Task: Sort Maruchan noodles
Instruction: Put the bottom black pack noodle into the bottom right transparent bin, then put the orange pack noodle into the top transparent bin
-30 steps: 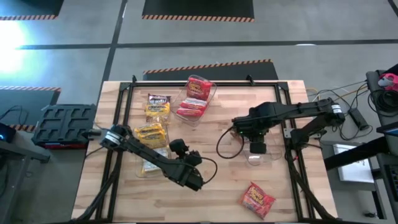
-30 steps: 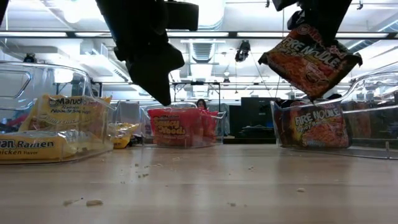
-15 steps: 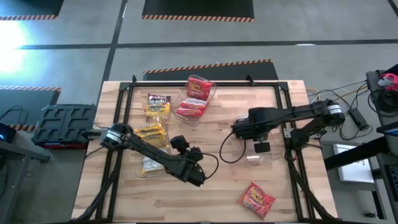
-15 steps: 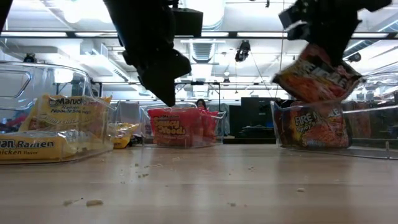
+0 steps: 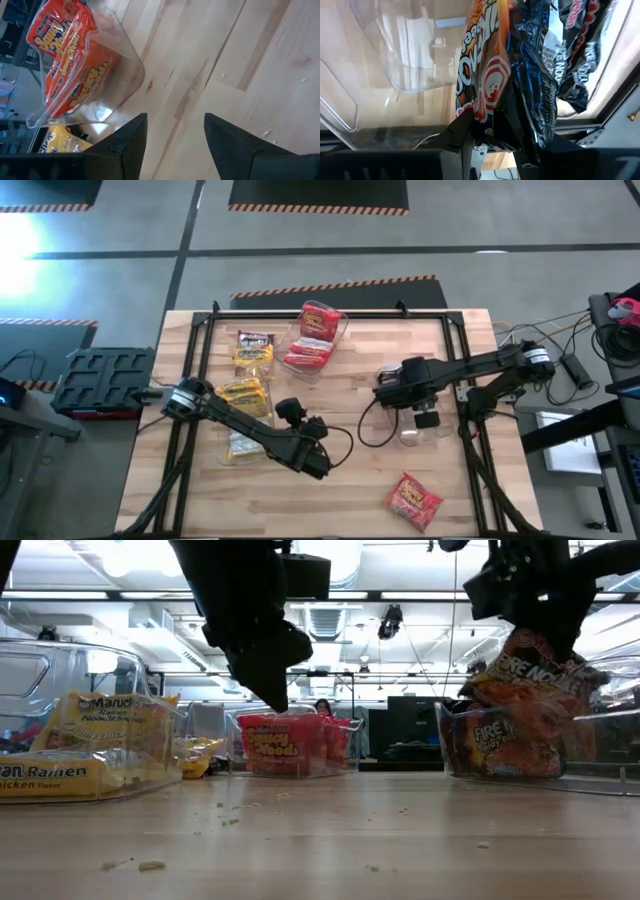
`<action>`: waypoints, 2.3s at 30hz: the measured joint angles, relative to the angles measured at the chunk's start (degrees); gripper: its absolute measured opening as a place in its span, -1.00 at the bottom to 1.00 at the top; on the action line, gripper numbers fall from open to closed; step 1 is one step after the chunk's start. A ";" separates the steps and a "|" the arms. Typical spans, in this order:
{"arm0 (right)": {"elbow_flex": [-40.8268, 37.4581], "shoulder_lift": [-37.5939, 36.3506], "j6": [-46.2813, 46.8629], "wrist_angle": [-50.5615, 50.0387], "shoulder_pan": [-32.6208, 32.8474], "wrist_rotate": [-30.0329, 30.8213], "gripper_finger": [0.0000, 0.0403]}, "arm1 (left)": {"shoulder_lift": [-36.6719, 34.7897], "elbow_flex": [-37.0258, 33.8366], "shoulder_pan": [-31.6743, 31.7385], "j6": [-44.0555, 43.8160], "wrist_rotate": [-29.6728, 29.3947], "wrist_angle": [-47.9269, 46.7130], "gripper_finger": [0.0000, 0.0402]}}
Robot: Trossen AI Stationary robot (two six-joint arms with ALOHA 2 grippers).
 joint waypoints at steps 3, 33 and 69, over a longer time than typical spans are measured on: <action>-1.75 0.00 0.26 0.01 0.00 0.00 -0.53 | 0.02 -0.40 0.00 0.00 0.02 0.25 -0.10; -4.26 0.09 3.46 -0.05 0.02 4.78 -0.20 | 0.09 -0.44 0.50 3.48 0.06 3.53 -0.10; -0.23 -1.05 61.20 22.52 26.83 -16.50 -0.25 | 0.17 -0.77 3.65 17.45 7.36 10.47 -0.10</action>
